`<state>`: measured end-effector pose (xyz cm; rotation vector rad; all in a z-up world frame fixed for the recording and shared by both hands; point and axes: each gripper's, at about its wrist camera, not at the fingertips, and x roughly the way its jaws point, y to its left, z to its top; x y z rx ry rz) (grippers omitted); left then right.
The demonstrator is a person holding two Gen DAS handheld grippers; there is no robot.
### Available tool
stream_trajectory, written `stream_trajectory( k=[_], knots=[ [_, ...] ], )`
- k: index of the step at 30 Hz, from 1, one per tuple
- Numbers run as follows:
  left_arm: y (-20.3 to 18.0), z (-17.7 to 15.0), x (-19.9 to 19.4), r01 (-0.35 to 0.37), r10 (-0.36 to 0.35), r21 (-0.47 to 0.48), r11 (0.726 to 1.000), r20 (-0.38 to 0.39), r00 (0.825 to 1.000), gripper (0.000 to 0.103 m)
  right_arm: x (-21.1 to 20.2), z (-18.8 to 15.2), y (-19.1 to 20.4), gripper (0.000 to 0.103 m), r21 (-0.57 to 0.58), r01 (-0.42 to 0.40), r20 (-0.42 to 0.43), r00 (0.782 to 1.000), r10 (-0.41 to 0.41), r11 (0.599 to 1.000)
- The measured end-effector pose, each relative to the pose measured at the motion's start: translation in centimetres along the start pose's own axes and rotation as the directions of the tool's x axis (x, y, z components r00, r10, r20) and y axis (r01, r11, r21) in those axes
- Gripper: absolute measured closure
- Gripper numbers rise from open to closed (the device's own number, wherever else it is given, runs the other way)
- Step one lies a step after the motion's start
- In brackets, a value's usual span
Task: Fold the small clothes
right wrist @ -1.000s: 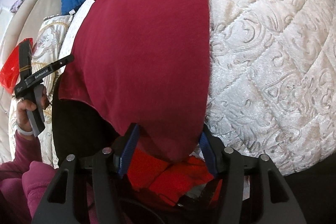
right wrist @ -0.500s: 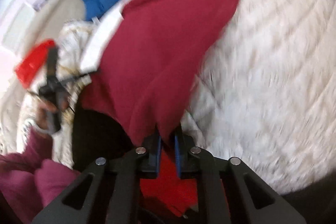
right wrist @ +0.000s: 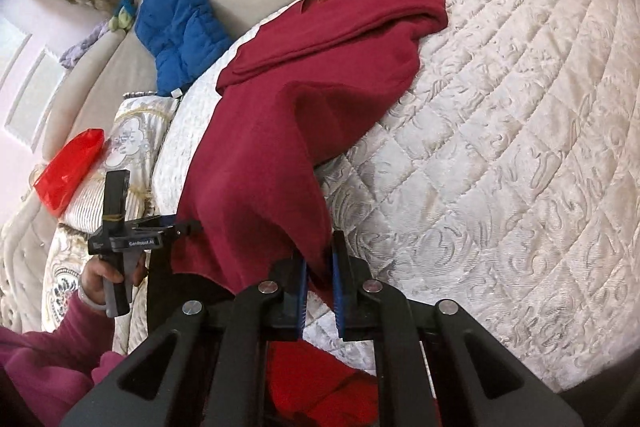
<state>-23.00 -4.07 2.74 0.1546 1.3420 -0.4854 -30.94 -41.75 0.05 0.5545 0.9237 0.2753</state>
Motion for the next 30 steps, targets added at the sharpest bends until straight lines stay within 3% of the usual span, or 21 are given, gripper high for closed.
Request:
stream_trajectory(
  k=[2,4,6,9,13,18,22,26,30],
  knots=[
    [-0.3,0.0,0.1,0.002,-0.002,0.004,1.0,0.0,1.0,0.024,0.2,-0.1,0.0,0.103,0.006,-0.001,-0.001,1.0,0.001,1.0],
    [-0.5,0.0,0.2,0.008,-0.008,0.011,1.0,-0.001,1.0,0.032,0.1,-0.2,-0.2,0.103,0.01,0.0,-0.001,1.0,0.0,1.0],
    [-0.8,-0.1,0.1,0.024,-0.023,0.03,0.999,-0.004,1.0,0.061,0.1,-0.3,-0.2,0.103,0.013,0.002,0.001,1.0,-0.002,1.0],
    [-0.9,-0.2,-0.7,0.041,-0.042,0.049,0.998,0.015,0.999,0.088,-0.3,-0.1,0.1,0.103,0.002,-0.002,-0.001,1.0,0.002,1.0],
    [0.3,-0.2,-3.3,0.123,-0.123,0.01,0.992,0.083,0.989,0.095,-1.2,-0.2,0.3,0.103,-0.006,-0.039,0.003,0.999,0.039,0.999],
    [1.3,0.6,-7.9,0.171,-0.166,-0.004,0.985,0.211,0.963,0.095,-3.3,0.4,0.6,0.103,0.009,-0.175,0.051,0.983,0.174,0.985],
    [2.0,2.0,-11.0,0.16,-0.148,-0.014,0.987,0.309,0.939,0.095,-4.5,1.3,0.8,0.103,0.039,-0.288,0.104,0.954,0.283,0.957],
    [2.4,2.6,-11.7,0.126,-0.115,-0.008,0.992,0.357,0.927,0.095,-5.5,1.5,1.6,0.103,0.023,-0.361,0.135,0.925,0.355,0.932],
    [1.4,2.6,-11.8,0.086,-0.079,0.0,0.996,0.379,0.922,0.095,-6.2,1.5,2.4,0.103,-0.016,-0.336,0.147,0.931,0.335,0.942]
  ],
)
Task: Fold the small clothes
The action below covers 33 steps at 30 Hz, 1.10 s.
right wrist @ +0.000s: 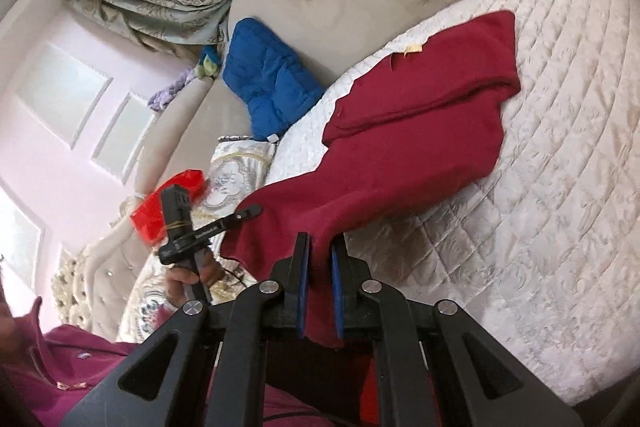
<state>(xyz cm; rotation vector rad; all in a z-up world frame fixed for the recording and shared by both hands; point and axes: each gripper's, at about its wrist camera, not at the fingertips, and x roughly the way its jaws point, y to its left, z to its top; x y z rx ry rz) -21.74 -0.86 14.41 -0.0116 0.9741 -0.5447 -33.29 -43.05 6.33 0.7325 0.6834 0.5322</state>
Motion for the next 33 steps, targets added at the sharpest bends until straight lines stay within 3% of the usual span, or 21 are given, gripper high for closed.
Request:
stream_trajectory(
  k=[10,18,27,33],
  knots=[
    [-1.1,0.2,-0.8,-0.047,0.046,0.027,0.999,0.039,0.998,0.095,-1.0,0.6,-0.7,0.103,0.022,0.007,0.051,0.999,-0.008,1.0],
    [-1.1,1.6,-0.6,-0.062,0.06,0.034,0.997,0.063,0.996,0.095,-1.2,2.3,-0.5,0.103,-0.009,0.061,0.083,0.995,-0.06,0.998],
    [-0.6,5.9,1.8,-0.084,0.082,0.017,0.996,0.108,0.991,0.095,0.0,7.2,-0.9,0.103,-0.014,0.109,0.164,0.981,-0.105,0.994],
    [0.1,10.2,5.3,-0.09,0.091,-0.017,0.996,0.125,0.988,0.095,1.5,10.8,-2.1,0.103,-0.026,0.205,0.218,0.956,-0.194,0.979]
  ],
)
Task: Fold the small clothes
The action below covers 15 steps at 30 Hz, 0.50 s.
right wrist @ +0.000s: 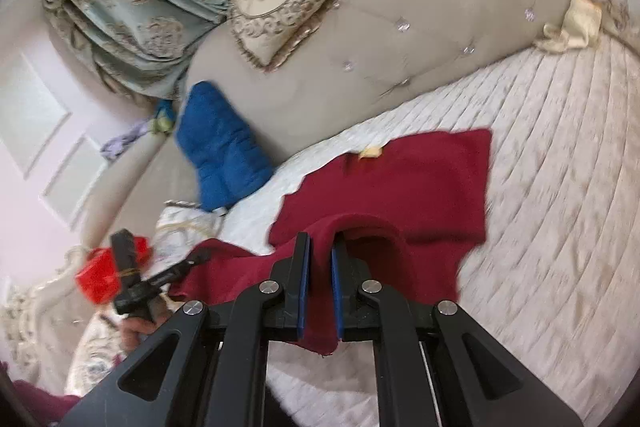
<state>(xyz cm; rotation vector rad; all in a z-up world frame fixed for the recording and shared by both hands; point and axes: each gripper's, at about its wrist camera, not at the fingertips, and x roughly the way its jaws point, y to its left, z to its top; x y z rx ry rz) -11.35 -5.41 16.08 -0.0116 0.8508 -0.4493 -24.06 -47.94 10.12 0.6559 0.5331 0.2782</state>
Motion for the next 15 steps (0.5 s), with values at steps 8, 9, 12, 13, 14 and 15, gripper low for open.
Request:
stream_trajectory(
  k=[8,9,12,13,14,15],
  knots=[
    [0.3,4.3,7.9,0.012,-0.014,-0.047,0.999,-0.046,0.999,0.095,4.8,3.5,-3.8,0.103,0.028,0.12,0.017,0.993,-0.12,0.992],
    [0.3,4.7,9.0,0.012,-0.015,-0.054,0.998,-0.055,0.998,0.095,5.5,4.0,-4.4,0.103,0.036,0.133,0.017,0.991,-0.133,0.991],
    [0.5,5.4,11.9,0.009,-0.015,-0.069,0.998,-0.081,0.997,0.095,7.2,5.4,-6.4,0.103,0.081,0.155,0.015,0.987,-0.157,0.985],
    [0.6,5.7,13.0,0.004,-0.011,-0.077,0.997,-0.089,0.996,0.095,7.7,5.7,-7.0,0.103,0.095,0.157,0.014,0.987,-0.159,0.983],
    [0.8,5.9,13.8,0.002,-0.011,-0.087,0.996,-0.096,0.995,0.095,8.5,6.2,-7.7,0.103,0.111,0.163,0.011,0.986,-0.165,0.98],
    [1.0,6.1,14.8,0.005,-0.016,-0.104,0.995,-0.106,0.994,0.094,9.2,6.5,-8.3,0.103,0.121,0.174,0.005,0.984,-0.175,0.977]
  ],
)
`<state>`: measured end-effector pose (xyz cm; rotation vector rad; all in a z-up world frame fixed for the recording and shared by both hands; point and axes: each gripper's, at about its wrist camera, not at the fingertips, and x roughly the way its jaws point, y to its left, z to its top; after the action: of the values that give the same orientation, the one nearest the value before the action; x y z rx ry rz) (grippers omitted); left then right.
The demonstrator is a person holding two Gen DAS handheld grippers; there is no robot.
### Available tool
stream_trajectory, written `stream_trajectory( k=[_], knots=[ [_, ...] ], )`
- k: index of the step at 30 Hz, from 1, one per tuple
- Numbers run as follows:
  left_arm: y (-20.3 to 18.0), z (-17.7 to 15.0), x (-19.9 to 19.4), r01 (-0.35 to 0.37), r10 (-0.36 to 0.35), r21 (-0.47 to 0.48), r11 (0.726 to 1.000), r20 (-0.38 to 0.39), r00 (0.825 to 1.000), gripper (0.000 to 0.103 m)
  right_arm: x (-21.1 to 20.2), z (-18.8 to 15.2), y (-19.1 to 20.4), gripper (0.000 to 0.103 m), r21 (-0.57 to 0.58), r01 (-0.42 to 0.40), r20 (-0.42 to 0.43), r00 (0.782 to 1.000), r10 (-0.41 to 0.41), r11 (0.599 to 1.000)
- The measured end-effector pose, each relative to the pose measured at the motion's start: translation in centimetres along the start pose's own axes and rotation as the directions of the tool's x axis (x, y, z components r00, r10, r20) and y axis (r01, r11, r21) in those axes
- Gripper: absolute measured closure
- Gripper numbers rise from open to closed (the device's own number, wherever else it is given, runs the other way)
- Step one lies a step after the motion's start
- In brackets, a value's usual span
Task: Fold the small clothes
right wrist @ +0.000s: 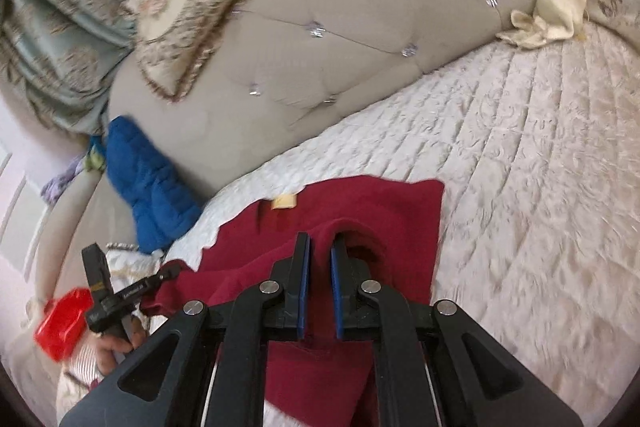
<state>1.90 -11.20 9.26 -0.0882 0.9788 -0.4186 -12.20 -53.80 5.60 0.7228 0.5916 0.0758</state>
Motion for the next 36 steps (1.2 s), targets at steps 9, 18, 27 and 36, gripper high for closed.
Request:
stream_trajectory(
  k=[9,18,27,36],
  knots=[
    [4.6,1.0,1.2,0.127,-0.12,-0.197,0.972,0.046,0.992,0.026,0.3,0.8,-2.0,0.086,0.032,0.018,0.036,0.999,-0.019,0.999],
    [3.0,-2.1,-3.1,0.041,-0.045,0.053,0.998,0.07,0.997,0.025,-1.6,-3.8,1.3,0.09,-0.311,0.07,-0.02,0.997,-0.08,0.948],
    [2.4,-1.8,3.1,-0.139,0.142,0.044,0.989,-0.068,0.988,0.026,7.4,1.1,3.4,0.09,-0.341,0.179,-0.018,0.98,-0.196,0.923],
    [4.5,-3.7,0.5,-0.035,0.03,-0.078,0.996,-0.056,0.998,0.026,8.5,2.3,9.2,0.084,-0.317,0.113,-0.057,0.989,-0.137,0.942]
  ],
)
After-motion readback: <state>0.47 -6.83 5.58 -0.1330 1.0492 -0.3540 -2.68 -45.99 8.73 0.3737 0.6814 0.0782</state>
